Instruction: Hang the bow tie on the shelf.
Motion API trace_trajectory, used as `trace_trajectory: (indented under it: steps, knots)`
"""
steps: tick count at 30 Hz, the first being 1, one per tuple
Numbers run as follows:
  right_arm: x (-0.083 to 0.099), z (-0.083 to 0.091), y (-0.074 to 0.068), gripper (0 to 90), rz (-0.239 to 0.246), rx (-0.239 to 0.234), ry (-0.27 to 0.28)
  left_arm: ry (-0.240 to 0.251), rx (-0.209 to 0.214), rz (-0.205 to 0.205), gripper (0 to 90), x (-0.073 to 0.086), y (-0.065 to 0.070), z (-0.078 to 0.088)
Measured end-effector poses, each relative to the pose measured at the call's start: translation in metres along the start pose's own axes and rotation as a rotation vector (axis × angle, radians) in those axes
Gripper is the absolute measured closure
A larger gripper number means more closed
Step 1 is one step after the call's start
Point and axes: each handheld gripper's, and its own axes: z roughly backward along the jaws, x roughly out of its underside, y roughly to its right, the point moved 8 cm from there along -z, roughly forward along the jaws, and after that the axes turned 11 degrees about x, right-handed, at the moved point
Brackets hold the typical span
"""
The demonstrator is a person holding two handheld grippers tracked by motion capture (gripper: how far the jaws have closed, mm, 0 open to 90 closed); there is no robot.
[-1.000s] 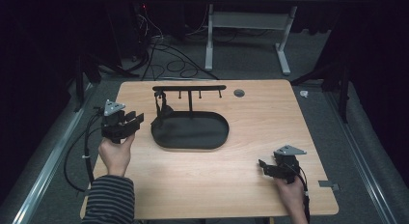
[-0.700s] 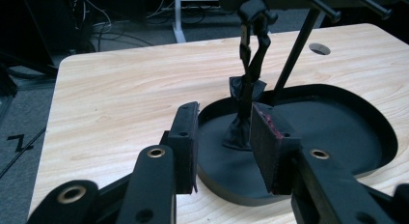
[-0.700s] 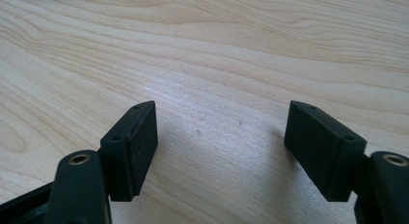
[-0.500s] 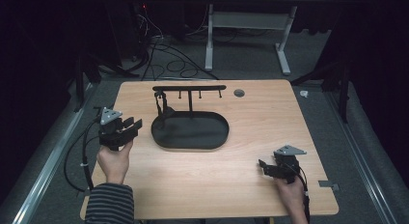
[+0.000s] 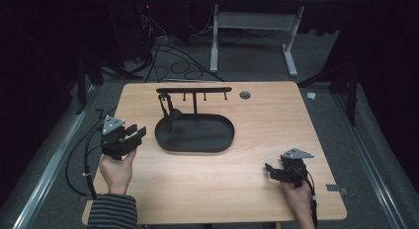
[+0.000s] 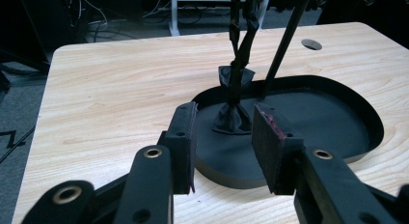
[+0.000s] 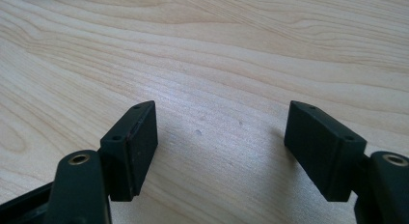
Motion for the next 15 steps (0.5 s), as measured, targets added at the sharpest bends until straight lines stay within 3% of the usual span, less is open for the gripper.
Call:
trace_trajectory:
  steps: [15]
  knots:
    - [0.0,0.0,0.0,28.8,0.001,0.0,0.0,0.006,0.008,0.002,60.7,0.0101,0.0065,0.0052]
